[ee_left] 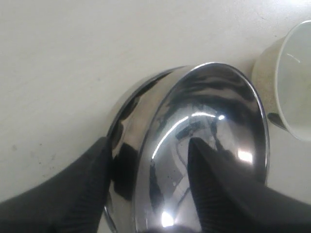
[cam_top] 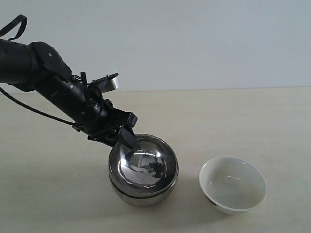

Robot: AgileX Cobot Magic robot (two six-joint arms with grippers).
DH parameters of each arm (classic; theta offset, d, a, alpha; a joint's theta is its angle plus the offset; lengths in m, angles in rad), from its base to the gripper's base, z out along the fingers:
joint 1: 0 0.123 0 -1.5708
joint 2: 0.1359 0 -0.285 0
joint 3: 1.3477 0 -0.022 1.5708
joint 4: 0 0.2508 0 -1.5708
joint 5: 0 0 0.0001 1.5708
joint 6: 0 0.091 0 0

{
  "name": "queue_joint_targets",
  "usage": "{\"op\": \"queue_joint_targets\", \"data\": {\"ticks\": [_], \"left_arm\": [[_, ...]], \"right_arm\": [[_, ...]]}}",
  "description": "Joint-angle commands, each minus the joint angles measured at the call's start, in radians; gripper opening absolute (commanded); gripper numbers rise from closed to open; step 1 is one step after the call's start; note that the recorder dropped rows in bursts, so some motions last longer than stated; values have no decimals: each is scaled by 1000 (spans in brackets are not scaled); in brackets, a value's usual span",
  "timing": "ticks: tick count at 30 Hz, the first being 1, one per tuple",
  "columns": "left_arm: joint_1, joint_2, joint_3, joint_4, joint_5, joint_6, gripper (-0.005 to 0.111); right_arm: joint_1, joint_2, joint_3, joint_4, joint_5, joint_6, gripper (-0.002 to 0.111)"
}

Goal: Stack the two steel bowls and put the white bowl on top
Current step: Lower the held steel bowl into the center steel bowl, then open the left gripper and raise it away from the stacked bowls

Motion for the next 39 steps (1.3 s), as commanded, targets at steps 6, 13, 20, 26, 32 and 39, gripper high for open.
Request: {"op": "queue_joint_targets", "data": {"ticks": [6,13,20,26,32,39], "left_arm": [[-3,-3,-8,14,9,-6,21],[-3,-3,-8,89,-16,-49,13],[-3,-3,-1,161,-40,-103,13],[-3,9,1,163,-47,-103,13],[-3,11,1,163,-66,-103,13],[-3,11,1,163,-66,-103,13]], "right_arm": [[-3,-4,0,0,-7,3,0],[-3,-4,0,0,-7,3,0],[-3,-4,0,0,-7,3,0],[-3,-4,0,0,-7,3,0],[-3,-4,0,0,-7,3,0],[-3,-4,0,0,-7,3,0]]}}
